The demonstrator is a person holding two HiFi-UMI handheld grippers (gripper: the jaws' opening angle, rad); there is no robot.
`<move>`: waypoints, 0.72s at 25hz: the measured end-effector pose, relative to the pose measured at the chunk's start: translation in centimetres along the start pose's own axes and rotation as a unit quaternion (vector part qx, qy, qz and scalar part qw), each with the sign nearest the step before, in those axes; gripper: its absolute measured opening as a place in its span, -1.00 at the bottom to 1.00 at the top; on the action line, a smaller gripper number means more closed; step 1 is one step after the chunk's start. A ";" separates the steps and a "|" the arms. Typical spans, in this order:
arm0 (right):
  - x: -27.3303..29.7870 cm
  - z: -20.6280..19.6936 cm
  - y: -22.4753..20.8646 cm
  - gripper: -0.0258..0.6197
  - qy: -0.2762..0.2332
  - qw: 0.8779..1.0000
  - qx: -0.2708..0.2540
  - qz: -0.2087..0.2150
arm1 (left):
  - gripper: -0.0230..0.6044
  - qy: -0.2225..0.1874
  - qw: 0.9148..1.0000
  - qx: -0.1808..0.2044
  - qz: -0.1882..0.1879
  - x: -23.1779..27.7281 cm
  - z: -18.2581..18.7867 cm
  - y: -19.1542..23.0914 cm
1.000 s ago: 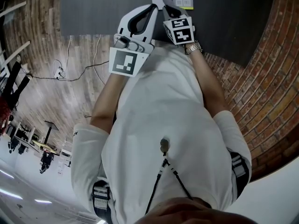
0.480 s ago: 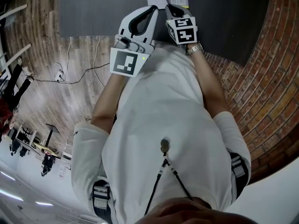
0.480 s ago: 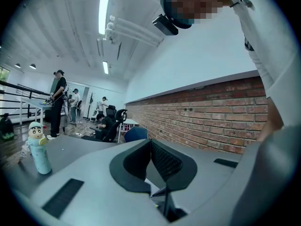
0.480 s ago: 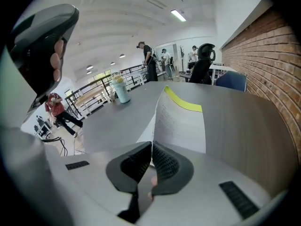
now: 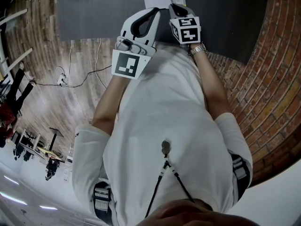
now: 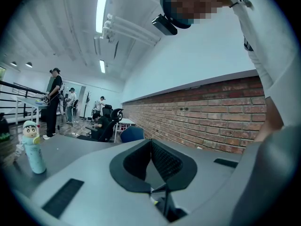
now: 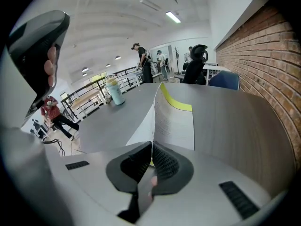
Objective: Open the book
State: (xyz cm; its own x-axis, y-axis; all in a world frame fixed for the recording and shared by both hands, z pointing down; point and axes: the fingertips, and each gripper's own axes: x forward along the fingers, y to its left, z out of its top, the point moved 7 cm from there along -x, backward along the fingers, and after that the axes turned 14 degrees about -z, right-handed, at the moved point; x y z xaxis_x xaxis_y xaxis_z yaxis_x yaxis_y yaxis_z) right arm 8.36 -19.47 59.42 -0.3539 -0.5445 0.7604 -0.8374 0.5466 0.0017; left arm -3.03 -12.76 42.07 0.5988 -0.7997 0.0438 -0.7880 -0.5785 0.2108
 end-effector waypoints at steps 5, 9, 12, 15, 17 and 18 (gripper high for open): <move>0.0 -0.3 -1.1 -0.80 0.003 1.000 0.006 -0.010 | -0.85 0.002 1.000 0.000 -0.002 0.2 0.1 -0.1; 0.0 -0.6 -2.2 -0.80 0.008 1.000 0.007 -0.016 | -0.85 0.004 1.000 -0.001 -0.006 0.6 0.0 -0.3; 0.0 -0.7 -2.7 -0.80 0.011 1.000 0.010 -0.021 | -0.85 0.007 1.000 -0.002 -0.011 0.9 0.1 -0.4; 0.2 -0.9 -3.3 -0.80 0.014 1.000 0.014 -0.023 | -0.85 0.009 1.000 0.002 -0.015 1.3 0.1 -0.5; 0.2 -1.2 -4.0 -0.80 0.016 0.999 0.018 -0.026 | -0.85 0.006 1.000 0.001 -0.016 1.6 0.1 -0.8; 0.2 -1.4 -4.3 -0.80 0.018 0.999 0.020 -0.028 | -0.85 0.005 1.000 0.001 -0.015 1.6 0.1 -0.9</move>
State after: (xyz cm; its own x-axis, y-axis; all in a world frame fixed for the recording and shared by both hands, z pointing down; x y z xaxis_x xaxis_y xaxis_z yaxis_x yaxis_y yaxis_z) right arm 12.46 -21.07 60.45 -0.2925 -0.5499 0.7823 -0.8717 0.4897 0.0183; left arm -1.38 -13.57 41.90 0.6243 -0.7797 0.0472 -0.7693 -0.6033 0.2103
